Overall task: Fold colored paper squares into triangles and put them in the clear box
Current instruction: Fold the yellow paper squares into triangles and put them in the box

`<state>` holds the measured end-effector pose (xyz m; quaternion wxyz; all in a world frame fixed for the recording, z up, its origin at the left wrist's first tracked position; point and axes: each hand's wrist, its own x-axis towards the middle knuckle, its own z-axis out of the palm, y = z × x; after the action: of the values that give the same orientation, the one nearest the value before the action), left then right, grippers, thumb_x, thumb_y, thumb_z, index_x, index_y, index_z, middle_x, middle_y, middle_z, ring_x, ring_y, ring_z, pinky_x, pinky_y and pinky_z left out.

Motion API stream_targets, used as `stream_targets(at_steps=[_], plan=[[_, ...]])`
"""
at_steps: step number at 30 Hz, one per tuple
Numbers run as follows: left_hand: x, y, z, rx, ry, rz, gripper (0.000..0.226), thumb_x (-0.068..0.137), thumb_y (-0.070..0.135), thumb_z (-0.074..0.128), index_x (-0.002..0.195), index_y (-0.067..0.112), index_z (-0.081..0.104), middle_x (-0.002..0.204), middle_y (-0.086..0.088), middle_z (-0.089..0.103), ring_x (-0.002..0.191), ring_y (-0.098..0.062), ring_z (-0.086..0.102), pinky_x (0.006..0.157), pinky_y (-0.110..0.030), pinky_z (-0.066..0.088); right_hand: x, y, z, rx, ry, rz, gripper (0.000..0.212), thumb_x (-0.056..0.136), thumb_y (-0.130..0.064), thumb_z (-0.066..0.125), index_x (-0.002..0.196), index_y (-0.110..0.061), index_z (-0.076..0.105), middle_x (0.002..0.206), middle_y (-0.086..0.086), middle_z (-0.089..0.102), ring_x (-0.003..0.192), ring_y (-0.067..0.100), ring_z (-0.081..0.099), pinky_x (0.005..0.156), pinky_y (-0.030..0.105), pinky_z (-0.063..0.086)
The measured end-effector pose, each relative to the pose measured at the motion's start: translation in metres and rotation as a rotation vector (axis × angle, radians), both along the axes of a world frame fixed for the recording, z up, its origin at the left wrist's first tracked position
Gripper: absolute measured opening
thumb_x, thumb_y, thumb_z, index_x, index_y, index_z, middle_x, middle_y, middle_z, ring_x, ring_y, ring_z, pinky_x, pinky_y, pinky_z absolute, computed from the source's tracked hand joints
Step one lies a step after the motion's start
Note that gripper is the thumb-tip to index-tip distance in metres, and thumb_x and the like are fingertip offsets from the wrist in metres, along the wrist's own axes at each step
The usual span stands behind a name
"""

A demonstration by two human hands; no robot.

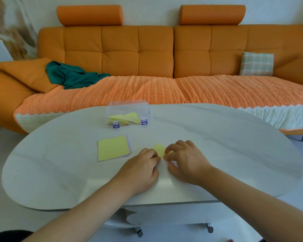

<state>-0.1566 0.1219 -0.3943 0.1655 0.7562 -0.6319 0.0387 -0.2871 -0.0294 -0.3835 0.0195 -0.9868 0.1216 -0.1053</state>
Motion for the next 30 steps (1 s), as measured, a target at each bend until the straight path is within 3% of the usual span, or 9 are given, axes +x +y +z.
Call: stream_targets(at_steps=[11,13,16,18,20,22,24,26,30], plan=[[0.009,0.022,0.004,0.061,-0.114,0.214,0.029,0.096,0.019,0.042,0.105,0.009,0.068,0.111,-0.003,0.056,0.11,-0.019,0.05,0.092,-0.033,0.045,-0.002,0.001,-0.008,0.119,-0.063,-0.018,0.03,0.095,-0.023,0.052,0.113,-0.025,0.075,0.127,-0.007,0.064,0.113,0.019,0.056,0.092,0.03,0.039],[0.007,0.026,0.01,0.098,-0.172,0.211,0.01,0.084,0.015,0.065,0.083,0.008,0.072,0.092,-0.004,0.063,0.093,-0.019,0.059,0.079,-0.03,0.052,-0.002,0.001,-0.009,0.137,-0.074,-0.022,0.029,0.094,-0.022,0.053,0.11,-0.024,0.076,0.126,-0.006,0.064,0.112,0.02,0.057,0.092,0.032,0.042],[0.003,0.029,0.013,0.066,-0.225,0.199,0.025,0.049,0.014,0.091,0.052,0.016,0.066,0.061,0.003,0.06,0.063,-0.014,0.06,0.054,-0.021,0.048,-0.002,0.002,-0.011,0.152,-0.093,-0.027,0.027,0.093,-0.021,0.055,0.107,-0.024,0.077,0.124,-0.007,0.065,0.111,0.02,0.057,0.092,0.033,0.043],[0.004,0.028,0.01,0.065,-0.18,0.248,0.014,0.067,0.016,0.083,0.067,0.013,0.07,0.078,-0.002,0.064,0.078,-0.017,0.061,0.063,-0.02,0.046,-0.002,0.001,-0.012,0.153,-0.111,-0.027,0.025,0.093,-0.021,0.057,0.104,-0.025,0.078,0.122,-0.007,0.066,0.11,0.02,0.058,0.09,0.032,0.043],[0.01,0.026,0.005,0.047,-0.02,0.355,0.014,0.093,0.02,0.055,0.096,0.01,0.065,0.108,-0.006,0.06,0.103,-0.021,0.053,0.08,-0.025,0.041,-0.002,0.001,-0.013,0.159,-0.132,-0.029,0.023,0.091,-0.02,0.059,0.101,-0.025,0.079,0.119,-0.006,0.067,0.107,0.021,0.06,0.088,0.032,0.043],[0.016,0.026,0.001,0.001,-0.039,0.345,0.022,0.095,0.016,0.044,0.104,0.008,0.063,0.113,-0.009,0.058,0.108,-0.025,0.051,0.09,-0.03,0.042,0.0,0.001,-0.014,0.151,-0.145,-0.017,0.022,0.091,-0.02,0.06,0.101,-0.024,0.079,0.118,-0.005,0.068,0.106,0.022,0.061,0.088,0.033,0.043],[0.015,0.024,0.004,-0.095,-0.077,0.236,0.029,0.088,0.008,0.048,0.109,0.001,0.066,0.112,-0.013,0.062,0.107,-0.03,0.057,0.097,-0.035,0.046,0.005,0.002,-0.017,0.141,-0.151,0.004,0.022,0.09,-0.02,0.06,0.102,-0.023,0.078,0.118,-0.004,0.069,0.105,0.024,0.061,0.088,0.034,0.043],[0.011,0.017,0.005,-0.139,-0.033,0.089,0.035,0.088,0.005,0.054,0.12,-0.003,0.064,0.125,-0.015,0.062,0.118,-0.03,0.057,0.108,-0.03,0.04,0.011,0.005,-0.019,0.132,-0.157,0.019,0.023,0.09,-0.021,0.06,0.103,-0.023,0.078,0.117,-0.004,0.069,0.103,0.025,0.061,0.087,0.033,0.043],[0.006,0.01,-0.006,-0.054,0.117,0.035,0.042,0.1,0.029,0.045,0.14,0.016,0.054,0.146,0.003,0.049,0.135,-0.011,0.041,0.11,-0.023,0.03,0.017,0.008,-0.02,0.144,-0.144,0.03,0.027,0.09,-0.021,0.059,0.109,-0.025,0.077,0.117,-0.003,0.069,0.104,0.024,0.06,0.088,0.033,0.043]])
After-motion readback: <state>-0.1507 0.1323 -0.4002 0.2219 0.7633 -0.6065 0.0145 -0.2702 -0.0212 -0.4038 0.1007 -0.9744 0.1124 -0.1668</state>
